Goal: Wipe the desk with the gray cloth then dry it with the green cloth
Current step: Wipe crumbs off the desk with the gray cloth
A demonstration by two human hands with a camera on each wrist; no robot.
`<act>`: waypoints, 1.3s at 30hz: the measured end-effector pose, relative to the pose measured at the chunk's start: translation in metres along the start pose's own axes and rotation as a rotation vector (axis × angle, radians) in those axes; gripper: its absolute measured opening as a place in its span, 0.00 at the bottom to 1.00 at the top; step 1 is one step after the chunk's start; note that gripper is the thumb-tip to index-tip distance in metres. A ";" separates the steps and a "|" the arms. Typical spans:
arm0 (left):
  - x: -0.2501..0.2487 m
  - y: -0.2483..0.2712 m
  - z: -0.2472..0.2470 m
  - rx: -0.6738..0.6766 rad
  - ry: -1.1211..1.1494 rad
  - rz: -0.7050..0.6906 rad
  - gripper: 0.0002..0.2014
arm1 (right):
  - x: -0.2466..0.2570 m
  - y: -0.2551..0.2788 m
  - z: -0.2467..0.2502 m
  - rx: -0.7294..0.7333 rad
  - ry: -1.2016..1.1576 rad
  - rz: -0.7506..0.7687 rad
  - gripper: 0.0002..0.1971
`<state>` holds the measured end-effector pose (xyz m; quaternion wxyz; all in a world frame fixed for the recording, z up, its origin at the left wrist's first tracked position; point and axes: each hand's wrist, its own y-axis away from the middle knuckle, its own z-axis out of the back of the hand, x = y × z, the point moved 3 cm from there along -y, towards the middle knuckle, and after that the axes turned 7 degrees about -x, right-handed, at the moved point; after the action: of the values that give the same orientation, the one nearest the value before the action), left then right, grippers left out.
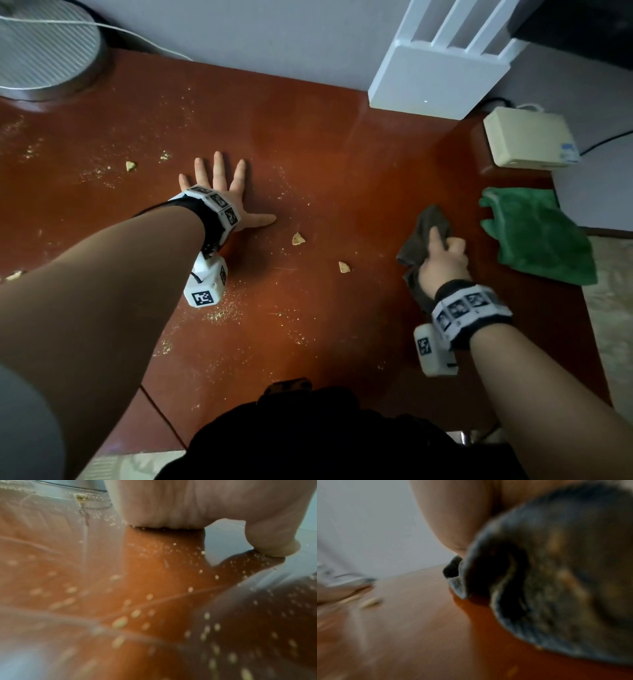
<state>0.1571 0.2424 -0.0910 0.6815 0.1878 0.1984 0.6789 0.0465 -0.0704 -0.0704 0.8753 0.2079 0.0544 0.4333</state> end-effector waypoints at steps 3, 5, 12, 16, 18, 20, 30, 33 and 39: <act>0.004 0.014 -0.009 0.002 -0.003 -0.021 0.53 | 0.028 0.024 -0.023 0.035 0.090 0.229 0.36; 0.008 0.029 -0.019 0.001 -0.012 -0.013 0.50 | 0.052 0.037 -0.036 0.038 0.083 0.378 0.34; 0.022 0.062 -0.050 -0.014 -0.043 0.041 0.45 | 0.049 0.020 -0.011 -0.085 -0.152 0.398 0.30; 0.021 0.063 -0.053 -0.032 -0.031 0.048 0.45 | 0.008 0.009 -0.010 -0.072 0.017 0.105 0.33; 0.021 0.063 -0.052 -0.032 -0.026 0.043 0.46 | 0.022 0.021 -0.022 -0.050 0.054 0.194 0.33; 0.022 0.061 -0.050 -0.025 -0.021 0.044 0.47 | 0.051 0.038 -0.038 0.006 0.055 0.398 0.33; 0.019 0.039 -0.037 0.085 -0.055 0.016 0.60 | 0.067 -0.071 0.034 -0.205 -0.100 0.135 0.28; 0.020 0.034 -0.037 0.101 -0.077 0.009 0.62 | 0.068 -0.099 0.032 -0.120 -0.036 0.011 0.27; 0.019 0.031 -0.033 0.132 -0.086 0.004 0.64 | 0.128 -0.032 -0.012 0.114 -0.025 0.679 0.25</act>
<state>0.1135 0.2614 -0.1027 0.6742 0.2616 0.2127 0.6571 0.1462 0.0160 -0.0839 0.6688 0.2679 -0.0046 0.6935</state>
